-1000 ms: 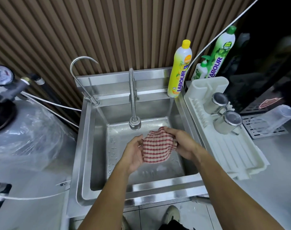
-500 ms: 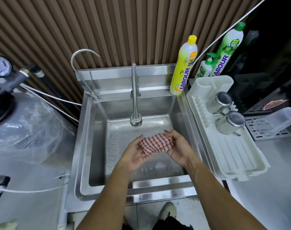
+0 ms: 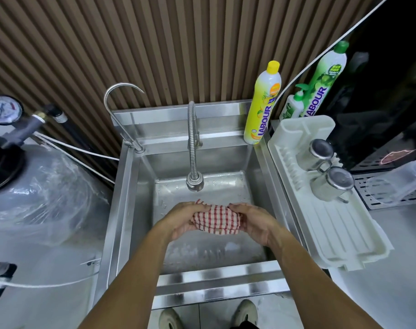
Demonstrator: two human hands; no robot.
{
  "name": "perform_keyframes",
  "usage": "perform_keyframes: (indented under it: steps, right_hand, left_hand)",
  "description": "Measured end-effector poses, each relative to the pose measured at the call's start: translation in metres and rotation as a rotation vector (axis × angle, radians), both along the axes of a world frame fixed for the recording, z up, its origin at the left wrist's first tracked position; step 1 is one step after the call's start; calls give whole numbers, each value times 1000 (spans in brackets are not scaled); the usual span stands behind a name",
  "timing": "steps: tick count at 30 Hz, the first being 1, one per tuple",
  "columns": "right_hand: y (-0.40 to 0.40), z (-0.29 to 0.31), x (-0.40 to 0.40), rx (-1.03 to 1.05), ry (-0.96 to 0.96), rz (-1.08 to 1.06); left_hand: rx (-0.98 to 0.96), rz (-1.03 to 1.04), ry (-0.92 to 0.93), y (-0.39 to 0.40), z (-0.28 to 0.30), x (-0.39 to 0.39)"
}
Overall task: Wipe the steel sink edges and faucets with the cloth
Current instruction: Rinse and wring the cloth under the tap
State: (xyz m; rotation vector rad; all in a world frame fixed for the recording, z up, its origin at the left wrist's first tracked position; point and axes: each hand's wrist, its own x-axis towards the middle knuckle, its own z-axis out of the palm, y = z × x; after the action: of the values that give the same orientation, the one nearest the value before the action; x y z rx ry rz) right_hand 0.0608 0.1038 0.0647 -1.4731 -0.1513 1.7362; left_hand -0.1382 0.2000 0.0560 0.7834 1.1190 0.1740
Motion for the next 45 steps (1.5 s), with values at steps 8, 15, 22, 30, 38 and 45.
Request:
perform_keyframes:
  steps: [8, 15, 22, 30, 38, 45]
  right_hand:
    - [-2, 3, 1, 64, 165, -70]
    - [-3, -10, 7, 157, -46, -80]
    - [-5, -16, 18, 247, -406, 130]
    - [11, -8, -6, 244, -1401, 846]
    - [29, 22, -4, 337, -988, 862]
    - [30, 35, 3, 338, -538, 504]
  left_hand:
    - [100, 115, -38, -1, -8, 10]
    - [304, 7, 0, -3, -11, 14]
    - [392, -152, 44, -5, -19, 3]
    - [1014, -573, 619, -13, -12, 14]
    - [603, -761, 419, 6, 20, 11]
    - [93, -540, 55, 23, 36, -8]
